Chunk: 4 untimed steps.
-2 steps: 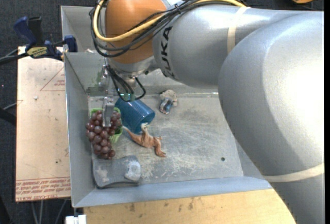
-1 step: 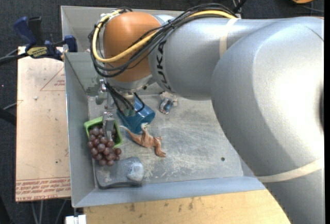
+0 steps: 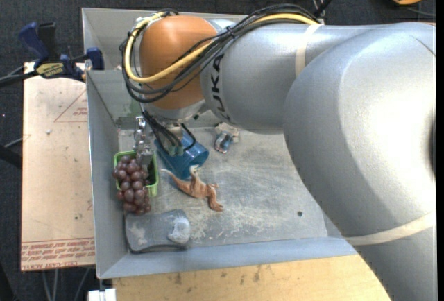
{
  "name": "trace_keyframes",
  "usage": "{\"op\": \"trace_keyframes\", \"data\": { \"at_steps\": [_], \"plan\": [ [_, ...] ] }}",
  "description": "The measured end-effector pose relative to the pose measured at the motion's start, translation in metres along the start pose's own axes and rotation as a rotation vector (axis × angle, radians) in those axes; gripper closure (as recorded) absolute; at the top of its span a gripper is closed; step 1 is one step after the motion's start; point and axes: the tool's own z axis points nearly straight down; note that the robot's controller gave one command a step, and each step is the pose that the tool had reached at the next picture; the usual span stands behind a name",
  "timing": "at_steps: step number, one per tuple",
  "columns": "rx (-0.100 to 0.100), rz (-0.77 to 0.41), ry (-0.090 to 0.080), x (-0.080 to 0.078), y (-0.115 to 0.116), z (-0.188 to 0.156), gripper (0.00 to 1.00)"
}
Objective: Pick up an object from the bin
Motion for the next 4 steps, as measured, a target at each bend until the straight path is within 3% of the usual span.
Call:
{"op": "trace_keyframes", "data": {
  "at_steps": [2,3,4],
  "plan": [
    [-0.001,-0.06,0.0,-0.001,-0.001,-0.002,1.0],
    [0.001,-0.083,0.016,-0.006,-0.004,-0.043,1.0],
    [-0.002,-0.069,0.005,-0.01,-0.005,-0.084,1.0]
  ]
}}
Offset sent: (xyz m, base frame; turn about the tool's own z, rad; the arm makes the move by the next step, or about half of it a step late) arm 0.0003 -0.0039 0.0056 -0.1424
